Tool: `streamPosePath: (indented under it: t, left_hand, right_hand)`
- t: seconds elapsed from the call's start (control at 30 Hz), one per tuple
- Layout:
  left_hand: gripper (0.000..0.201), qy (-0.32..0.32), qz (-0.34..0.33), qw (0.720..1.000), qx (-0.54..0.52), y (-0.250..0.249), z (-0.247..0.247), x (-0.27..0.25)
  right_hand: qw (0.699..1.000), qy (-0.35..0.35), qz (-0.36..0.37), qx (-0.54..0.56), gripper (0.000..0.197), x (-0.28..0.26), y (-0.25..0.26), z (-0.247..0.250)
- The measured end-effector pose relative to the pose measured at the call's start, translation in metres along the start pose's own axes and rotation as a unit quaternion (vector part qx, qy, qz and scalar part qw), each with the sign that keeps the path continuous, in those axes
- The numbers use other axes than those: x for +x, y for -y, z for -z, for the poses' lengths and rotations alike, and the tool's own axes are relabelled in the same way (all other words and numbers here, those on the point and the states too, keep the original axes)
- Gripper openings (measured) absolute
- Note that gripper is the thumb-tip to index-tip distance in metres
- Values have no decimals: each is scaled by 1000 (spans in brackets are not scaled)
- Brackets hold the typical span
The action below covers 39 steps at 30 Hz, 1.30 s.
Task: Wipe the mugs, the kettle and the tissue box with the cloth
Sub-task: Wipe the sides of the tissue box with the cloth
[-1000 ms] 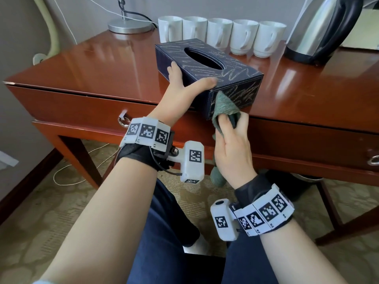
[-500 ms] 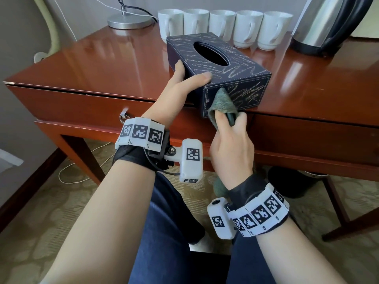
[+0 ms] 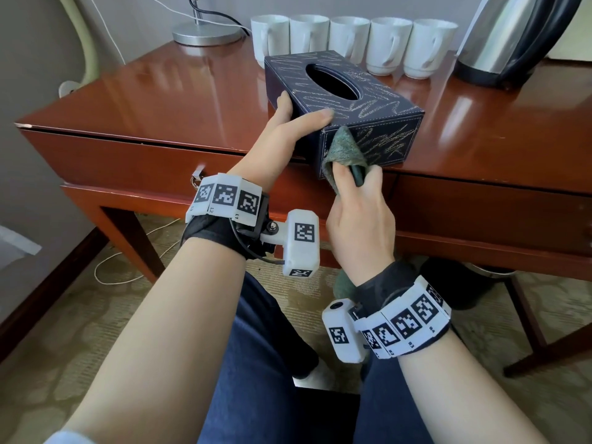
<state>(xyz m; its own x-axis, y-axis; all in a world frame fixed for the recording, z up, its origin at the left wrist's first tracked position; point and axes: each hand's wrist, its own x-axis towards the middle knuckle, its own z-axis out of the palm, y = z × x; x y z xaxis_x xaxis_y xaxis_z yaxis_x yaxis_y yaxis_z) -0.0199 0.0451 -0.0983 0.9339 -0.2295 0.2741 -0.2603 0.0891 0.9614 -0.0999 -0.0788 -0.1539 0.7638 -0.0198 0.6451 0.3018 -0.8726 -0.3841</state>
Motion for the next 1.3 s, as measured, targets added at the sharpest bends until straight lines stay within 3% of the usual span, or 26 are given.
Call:
streamPosePath:
  t: [0.2, 0.33, 0.47, 0.57, 0.7, 0.8, 0.9, 1.0, 1.13, 1.3]
  left_hand:
    - [81, -2, 12, 1000, -3, -1, -1, -1]
    - [86, -8, 13, 1000, -1, -1, -2, -1]
    - [86, -5, 8, 1000, 5, -2, -2, -2]
    - [80, -2, 4, 1000, 3, -2, -2, -3]
    - [79, -3, 2, 1000, -9, -1, -2, -2]
    - [83, -3, 1, 1000, 2, 0, -1, -1]
    - [84, -4, -2, 1000, 5, 0, -1, -1]
    - [82, -4, -2, 1000, 3, 1, -2, -2]
    - [78, -10, 0, 1000, 0, 1, -1, -1]
    - [82, -15, -8, 1000, 8, 0, -2, -1]
  right_hand:
    - [999, 17, 22, -34, 45, -6, -2, 1]
    - [998, 36, -5, -49, 44, -13, -11, -4]
    - [999, 9, -22, -23, 44, -6, -13, 2]
    - [1000, -10, -3, -12, 45, 1, -4, 6]
    - [999, 20, 19, -36, 44, -6, 4, 2]
    - [998, 34, -5, -47, 45, -13, -3, -2]
    - [999, 4, -30, -35, 45, -9, -9, 2]
    - [1000, -14, -4, -18, 45, 0, -3, 7]
    - [999, 24, 19, -30, 44, -9, 4, 2]
    - [999, 15, -40, -22, 44, -17, -11, -5]
